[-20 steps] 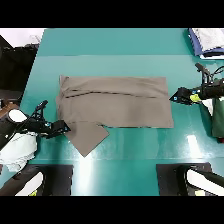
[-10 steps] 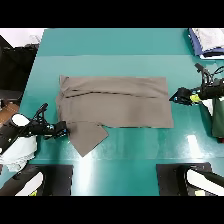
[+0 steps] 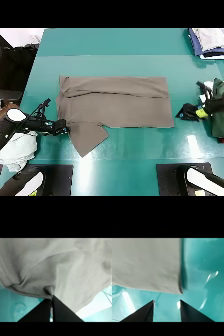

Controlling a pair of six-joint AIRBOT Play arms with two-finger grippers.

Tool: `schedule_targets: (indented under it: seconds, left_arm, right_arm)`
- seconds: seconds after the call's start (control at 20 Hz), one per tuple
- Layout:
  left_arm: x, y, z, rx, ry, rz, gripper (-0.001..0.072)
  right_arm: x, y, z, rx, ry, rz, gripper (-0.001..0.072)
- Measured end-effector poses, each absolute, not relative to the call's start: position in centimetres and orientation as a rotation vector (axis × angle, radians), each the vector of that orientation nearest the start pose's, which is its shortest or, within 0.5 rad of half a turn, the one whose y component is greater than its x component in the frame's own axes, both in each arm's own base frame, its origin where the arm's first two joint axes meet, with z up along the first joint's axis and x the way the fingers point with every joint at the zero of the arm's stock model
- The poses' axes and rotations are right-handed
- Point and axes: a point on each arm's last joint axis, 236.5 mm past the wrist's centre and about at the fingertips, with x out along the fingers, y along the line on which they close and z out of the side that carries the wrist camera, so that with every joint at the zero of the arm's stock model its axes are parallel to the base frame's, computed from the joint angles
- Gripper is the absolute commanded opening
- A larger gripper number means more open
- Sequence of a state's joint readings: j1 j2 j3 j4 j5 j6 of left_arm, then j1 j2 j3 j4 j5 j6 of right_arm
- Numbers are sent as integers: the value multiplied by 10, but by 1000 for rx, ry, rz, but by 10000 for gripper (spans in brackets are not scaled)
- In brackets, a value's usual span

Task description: Fold the shirts.

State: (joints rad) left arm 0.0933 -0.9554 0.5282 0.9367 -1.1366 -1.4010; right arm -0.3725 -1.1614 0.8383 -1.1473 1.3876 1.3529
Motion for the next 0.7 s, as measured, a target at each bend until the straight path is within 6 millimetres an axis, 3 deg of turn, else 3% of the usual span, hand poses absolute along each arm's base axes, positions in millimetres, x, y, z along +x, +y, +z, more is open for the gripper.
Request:
schedule_targets:
  seconds: [0.2, 0.35, 0.5, 0.7]
  left_arm:
    - [233, -108, -51, -576, 1438, -317, 25]
    - [232, -108, -50, -574, 1441, -324, 25]
    - [232, -109, -49, -573, 1443, -328, 25]
    - [232, -109, -49, -570, 1444, -330, 24]
  right_arm:
    - [248, 15, -69, 644, 1580, 158, 386]
    - [247, 28, -81, 659, 1593, 184, 343]
    - [251, 31, -87, 633, 1577, 183, 16]
    - [264, 20, -80, 593, 1487, 147, 10]
